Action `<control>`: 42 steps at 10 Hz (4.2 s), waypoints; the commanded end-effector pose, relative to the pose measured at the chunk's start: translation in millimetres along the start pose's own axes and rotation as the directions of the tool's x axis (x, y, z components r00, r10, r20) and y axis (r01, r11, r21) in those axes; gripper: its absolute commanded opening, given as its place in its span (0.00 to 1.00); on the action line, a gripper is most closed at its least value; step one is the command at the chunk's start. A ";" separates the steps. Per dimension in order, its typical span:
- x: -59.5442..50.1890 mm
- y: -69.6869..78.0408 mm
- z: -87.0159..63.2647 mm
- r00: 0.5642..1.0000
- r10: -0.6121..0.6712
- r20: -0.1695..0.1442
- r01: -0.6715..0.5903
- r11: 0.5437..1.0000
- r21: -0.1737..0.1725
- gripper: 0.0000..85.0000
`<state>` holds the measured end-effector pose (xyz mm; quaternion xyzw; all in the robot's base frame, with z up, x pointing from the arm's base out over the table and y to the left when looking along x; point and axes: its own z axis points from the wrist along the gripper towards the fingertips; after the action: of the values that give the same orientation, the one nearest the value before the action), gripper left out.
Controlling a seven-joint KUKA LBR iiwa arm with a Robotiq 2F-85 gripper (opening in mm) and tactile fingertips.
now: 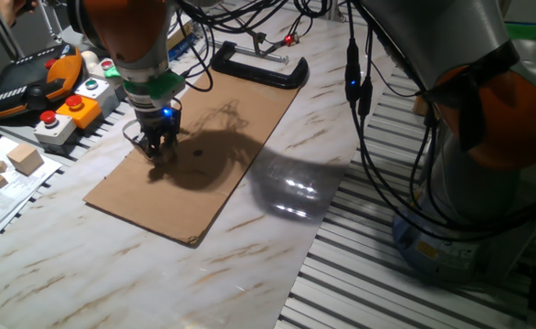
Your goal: Hold a small block with the gripper and sweep it from left to right on the table
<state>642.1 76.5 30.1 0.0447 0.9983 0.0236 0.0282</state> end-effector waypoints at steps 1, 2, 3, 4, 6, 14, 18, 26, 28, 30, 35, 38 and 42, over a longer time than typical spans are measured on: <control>0.1 0.8 0.3 1.000 0.000 0.000 0.000 1.000 0.000 0.01; 0.3 2.2 0.9 1.000 0.000 0.000 0.000 1.000 0.000 0.01; 0.4 3.4 0.6 1.000 0.002 -0.001 -0.002 1.000 0.000 0.01; 0.3 4.0 0.1 1.000 0.002 -0.001 -0.002 1.000 0.000 0.01; -0.4 6.8 -1.2 1.000 0.003 -0.004 -0.003 1.000 0.004 0.01; 0.6 21.0 1.8 1.000 0.025 -0.003 -0.025 1.000 0.000 0.01; 0.9 25.8 1.9 1.000 0.031 -0.003 -0.031 1.000 0.002 0.01; 2.3 35.1 3.1 0.999 0.040 -0.004 -0.040 0.999 0.004 0.01; 2.6 37.2 4.3 0.999 0.043 -0.003 -0.043 0.999 0.002 0.01; 2.6 39.0 3.8 0.999 0.046 -0.003 -0.046 0.999 0.000 0.01; 2.5 44.2 2.9 0.999 0.051 -0.003 -0.051 0.999 0.000 0.01; 3.0 49.1 2.4 0.999 0.054 -0.001 -0.054 0.999 0.002 0.01; 3.7 54.2 5.6 0.998 0.063 0.003 -0.063 0.998 0.000 0.01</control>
<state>644.3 131.5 28.2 0.0770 0.9963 0.0241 0.0300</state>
